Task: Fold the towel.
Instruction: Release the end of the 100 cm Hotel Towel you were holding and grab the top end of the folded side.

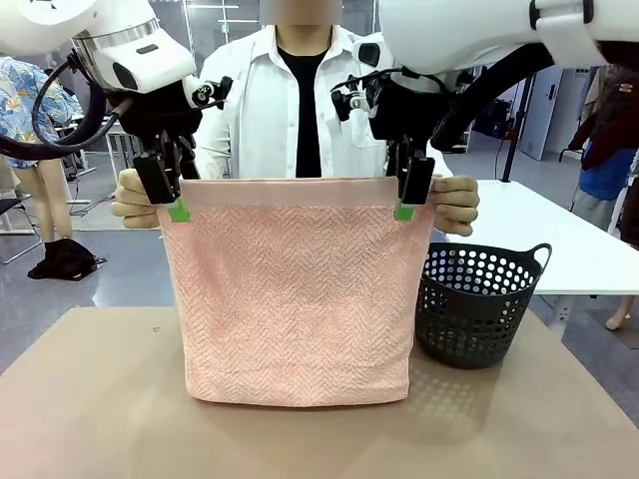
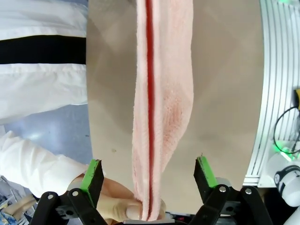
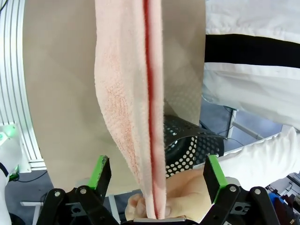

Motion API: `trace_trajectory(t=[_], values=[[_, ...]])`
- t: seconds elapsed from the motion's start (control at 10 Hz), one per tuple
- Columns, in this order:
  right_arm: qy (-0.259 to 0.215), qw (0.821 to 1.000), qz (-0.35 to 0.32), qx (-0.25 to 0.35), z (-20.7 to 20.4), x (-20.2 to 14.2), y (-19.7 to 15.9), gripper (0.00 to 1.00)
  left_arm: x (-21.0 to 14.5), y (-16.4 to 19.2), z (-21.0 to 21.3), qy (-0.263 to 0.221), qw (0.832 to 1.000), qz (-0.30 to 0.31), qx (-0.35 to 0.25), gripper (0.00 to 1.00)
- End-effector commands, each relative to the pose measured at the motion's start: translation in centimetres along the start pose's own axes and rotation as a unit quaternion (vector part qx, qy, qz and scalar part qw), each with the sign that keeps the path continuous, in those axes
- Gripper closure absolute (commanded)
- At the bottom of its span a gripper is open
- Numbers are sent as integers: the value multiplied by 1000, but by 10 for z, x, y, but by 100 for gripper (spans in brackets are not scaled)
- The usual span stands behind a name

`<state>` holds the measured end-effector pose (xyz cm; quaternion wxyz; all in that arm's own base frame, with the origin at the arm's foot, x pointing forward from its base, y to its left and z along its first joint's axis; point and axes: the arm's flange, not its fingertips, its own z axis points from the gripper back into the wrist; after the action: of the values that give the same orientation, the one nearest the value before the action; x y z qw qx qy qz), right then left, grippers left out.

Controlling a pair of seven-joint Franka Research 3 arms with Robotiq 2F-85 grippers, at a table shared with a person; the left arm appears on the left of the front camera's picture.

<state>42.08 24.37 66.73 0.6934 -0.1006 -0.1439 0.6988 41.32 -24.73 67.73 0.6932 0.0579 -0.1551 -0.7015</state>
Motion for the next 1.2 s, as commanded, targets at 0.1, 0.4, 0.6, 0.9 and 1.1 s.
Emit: trace_trajectory(t=[0.1, 0.4, 0.6, 0.9, 1.1], values=[[7, 1000, -3, 11, -12, -4, -1, 59, -6, 2, -11, 3, 1000, 5, -6, 61], [7, 1000, -3, 12, -13, -4, -1, 100, -6, 2, -14, -2, 1000, 2, -10, 100], [8, 1000, -6, 15, -14, -5, -3, 97, -6, 2, -14, 0, 1000, 4, -11, 100], [5, 1000, -7, 13, -12, -4, -4, 100, -5, 3, -14, 0, 1000, 3, -13, 100], [5, 1000, -14, 21, -19, -7, -13, 100, -15, 6, -18, -16, 1000, -11, -22, 100]])
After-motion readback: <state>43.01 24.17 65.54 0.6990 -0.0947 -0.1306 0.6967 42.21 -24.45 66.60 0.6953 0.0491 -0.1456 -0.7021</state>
